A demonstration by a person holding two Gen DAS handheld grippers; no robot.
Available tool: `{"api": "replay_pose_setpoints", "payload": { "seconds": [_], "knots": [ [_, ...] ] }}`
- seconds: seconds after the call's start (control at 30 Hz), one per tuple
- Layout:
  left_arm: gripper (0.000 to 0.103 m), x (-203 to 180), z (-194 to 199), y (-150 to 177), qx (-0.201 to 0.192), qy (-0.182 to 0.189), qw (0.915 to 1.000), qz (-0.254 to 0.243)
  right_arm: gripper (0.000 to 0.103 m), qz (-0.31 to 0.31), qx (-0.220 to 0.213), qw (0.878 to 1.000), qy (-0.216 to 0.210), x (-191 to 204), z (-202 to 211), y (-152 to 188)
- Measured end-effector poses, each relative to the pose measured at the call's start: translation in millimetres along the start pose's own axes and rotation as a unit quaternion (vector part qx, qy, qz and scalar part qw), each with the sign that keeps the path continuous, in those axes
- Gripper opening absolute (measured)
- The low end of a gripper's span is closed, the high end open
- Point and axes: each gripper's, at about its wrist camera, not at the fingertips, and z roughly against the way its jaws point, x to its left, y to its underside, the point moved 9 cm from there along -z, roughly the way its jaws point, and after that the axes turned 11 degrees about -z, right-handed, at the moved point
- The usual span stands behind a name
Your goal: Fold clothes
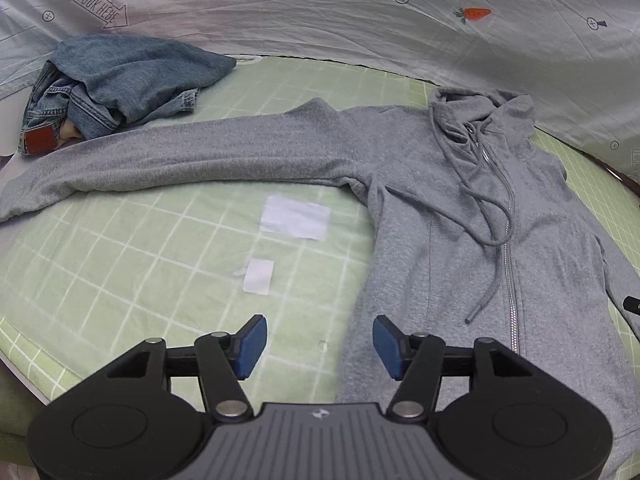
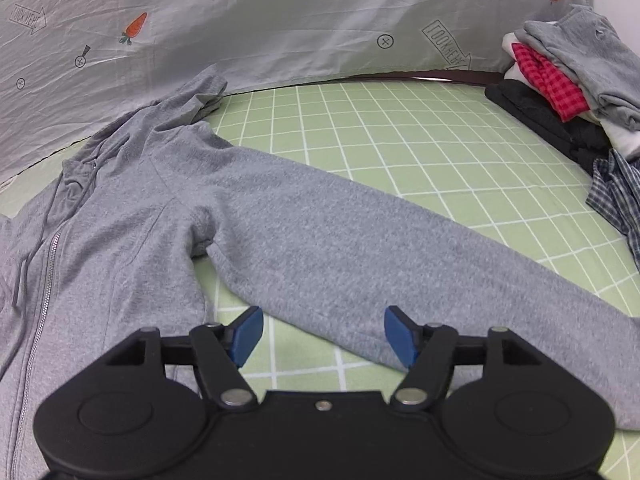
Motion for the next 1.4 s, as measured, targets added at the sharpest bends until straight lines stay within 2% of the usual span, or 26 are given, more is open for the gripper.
{"api": "replay_pose_setpoints", "payload": {
  "seconds": [0.1, 0.17, 0.3, 0.5, 0.63, 0.73, 0.77, 0.83, 0.9, 1.0, 1.1, 1.23, 1.3, 1.37, 1.4],
  "knots": [
    [0.066, 14, -5, -10, -0.002, -0.010, 0.9997, 0.022, 0.082, 0.014, 0.004, 1.000, 0.000, 13, -7, -12],
    [0.072, 25, -7, -15, -0.004, -0.020, 0.9993, 0.032, 0.084, 0.022, 0.005, 1.000, -0.003, 24, -10, -20],
    [0.073, 62, -14, -21, -0.003, -0.038, 0.9966, 0.073, 0.097, 0.039, 0.005, 0.999, -0.022, 55, -10, -22],
    [0.074, 142, -24, -23, 0.003, -0.082, 0.9873, 0.136, 0.098, 0.067, 0.024, 0.997, -0.030, 109, -21, -4],
    [0.074, 220, -26, -22, -0.002, -0.126, 0.9730, 0.193, 0.098, 0.048, 0.029, 0.998, -0.014, 128, -30, 10],
    [0.080, 278, -26, -23, -0.011, -0.165, 0.9618, 0.218, 0.102, 0.029, 0.026, 0.999, -0.002, 137, -32, 15],
    [0.081, 302, -28, -23, -0.013, -0.182, 0.9557, 0.231, 0.102, 0.029, 0.028, 0.999, 0.007, 139, -34, 18],
    [0.081, 332, -34, -24, -0.015, -0.203, 0.9464, 0.251, 0.103, 0.029, 0.033, 0.999, 0.026, 143, -38, 23],
    [0.081, 362, -42, -24, -0.019, -0.218, 0.9375, 0.270, 0.103, 0.026, 0.019, 0.999, 0.038, 147, -37, 26],
    [0.081, 393, -56, -25, -0.014, -0.232, 0.9298, 0.285, 0.103, 0.006, 0.014, 0.999, 0.046, 148, -37, 27],
    [0.082, 411, -64, -25, -0.015, -0.239, 0.9245, 0.296, 0.103, -0.004, 0.011, 0.999, 0.052, 148, -38, 28],
    [0.086, 418, -68, -26, -0.027, -0.251, 0.9226, 0.292, 0.103, -0.006, 0.017, 0.998, 0.056, 149, -39, 27],
    [0.081, 416, -70, -28, -0.034, -0.261, 0.9242, 0.276, 0.103, -0.006, 0.017, 0.998, 0.056, 150, -39, 27],
    [0.063, 411, -69, -32, -0.044, -0.264, 0.9287, 0.257, 0.103, -0.008, 0.016, 0.998, 0.059, 150, -39, 28],
    [0.058, 408, -69, -34, -0.049, -0.265, 0.9307, 0.247, 0.103, -0.010, 0.015, 0.998, 0.061, 150, -39, 28]
  ]
}}
